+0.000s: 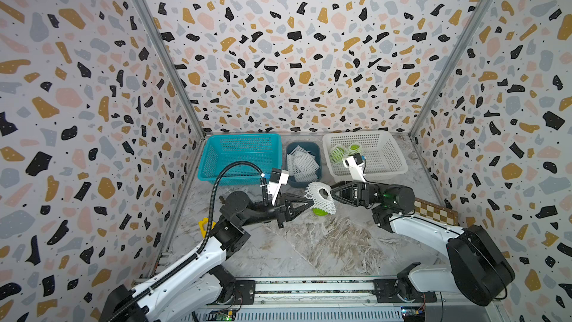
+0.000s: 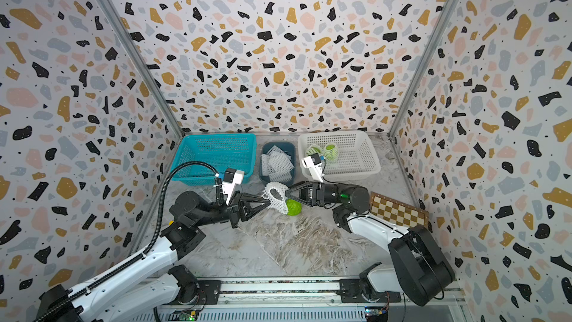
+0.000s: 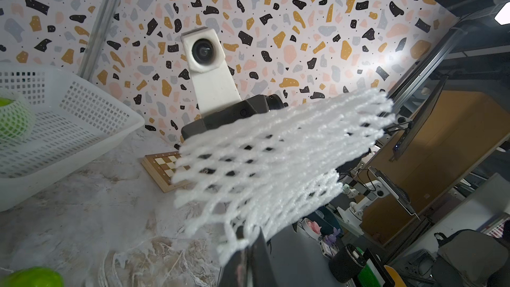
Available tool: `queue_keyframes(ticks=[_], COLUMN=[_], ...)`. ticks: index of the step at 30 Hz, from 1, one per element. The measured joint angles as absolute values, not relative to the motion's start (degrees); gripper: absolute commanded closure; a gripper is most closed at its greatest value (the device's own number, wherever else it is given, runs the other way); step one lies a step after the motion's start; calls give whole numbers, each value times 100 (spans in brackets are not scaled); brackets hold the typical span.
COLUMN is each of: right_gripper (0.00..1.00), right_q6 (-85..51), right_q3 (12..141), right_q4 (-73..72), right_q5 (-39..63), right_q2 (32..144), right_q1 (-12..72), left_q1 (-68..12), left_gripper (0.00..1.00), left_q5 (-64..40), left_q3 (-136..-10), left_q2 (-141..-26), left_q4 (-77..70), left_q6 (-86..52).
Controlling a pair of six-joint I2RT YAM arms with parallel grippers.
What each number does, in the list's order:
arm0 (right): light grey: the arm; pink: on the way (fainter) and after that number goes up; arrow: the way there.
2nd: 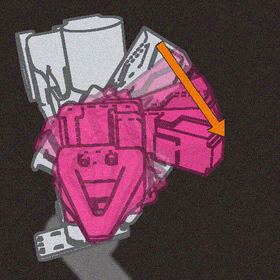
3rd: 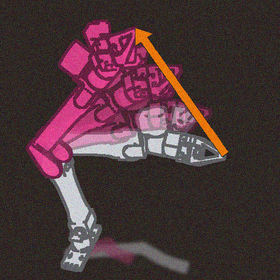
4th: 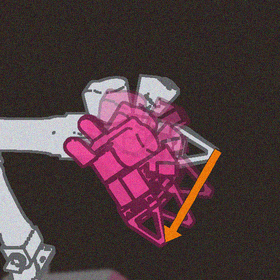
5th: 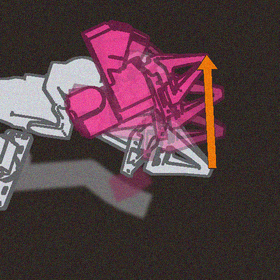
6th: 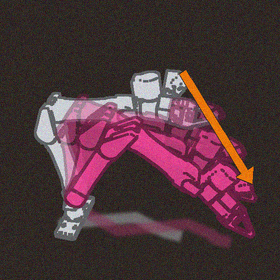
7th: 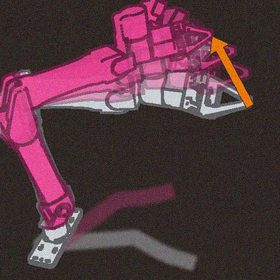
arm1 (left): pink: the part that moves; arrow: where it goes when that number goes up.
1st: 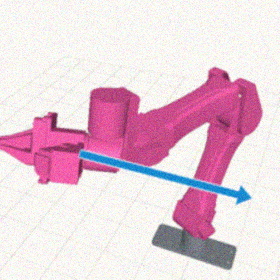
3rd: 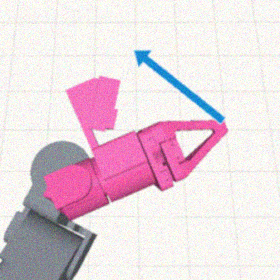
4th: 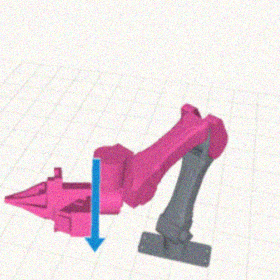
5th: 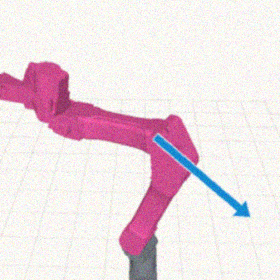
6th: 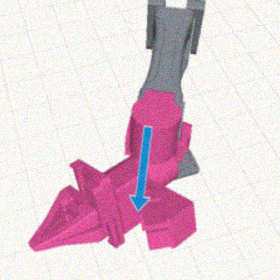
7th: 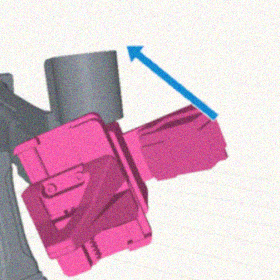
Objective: Sleeve custard apples in foam nets
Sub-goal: Open the foam net.
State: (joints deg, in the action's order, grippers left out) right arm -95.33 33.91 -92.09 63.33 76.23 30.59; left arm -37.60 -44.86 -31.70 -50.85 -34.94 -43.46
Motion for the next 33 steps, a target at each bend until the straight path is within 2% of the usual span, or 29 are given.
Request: queue_keyframes(ticks=[14, 15, 16, 24, 33], right_gripper=[86, 90, 99, 100, 100], right_q6=[-9511, -9509, -9502, -9491, -9566], right_q3=[3183, 3183, 3181, 2961, 2519], right_q4=[-9212, -9216, -9218, -9216, -9214], right_q5=[6167, 6167, 6167, 6158, 5710], right_q2=[7524, 7524, 7524, 7489, 7450], right_q1=[3000, 3000, 3000, 2880, 2515], left_q1=[-3680, -3680, -3680, -3625, -3559], left_gripper=[100, 100, 100, 100, 100], left_q5=[-4626, -4626, -4626, -4591, -4368], left_q3=[-3170, -3170, -3170, -3170, -3037], left_q2=[-5177, -5177, -5179, -5273, -5577], left_q4=[-3457, -3468, -3479, -3607, -4274], left_q6=[-4609, -4619, -4637, -4934, -5483])
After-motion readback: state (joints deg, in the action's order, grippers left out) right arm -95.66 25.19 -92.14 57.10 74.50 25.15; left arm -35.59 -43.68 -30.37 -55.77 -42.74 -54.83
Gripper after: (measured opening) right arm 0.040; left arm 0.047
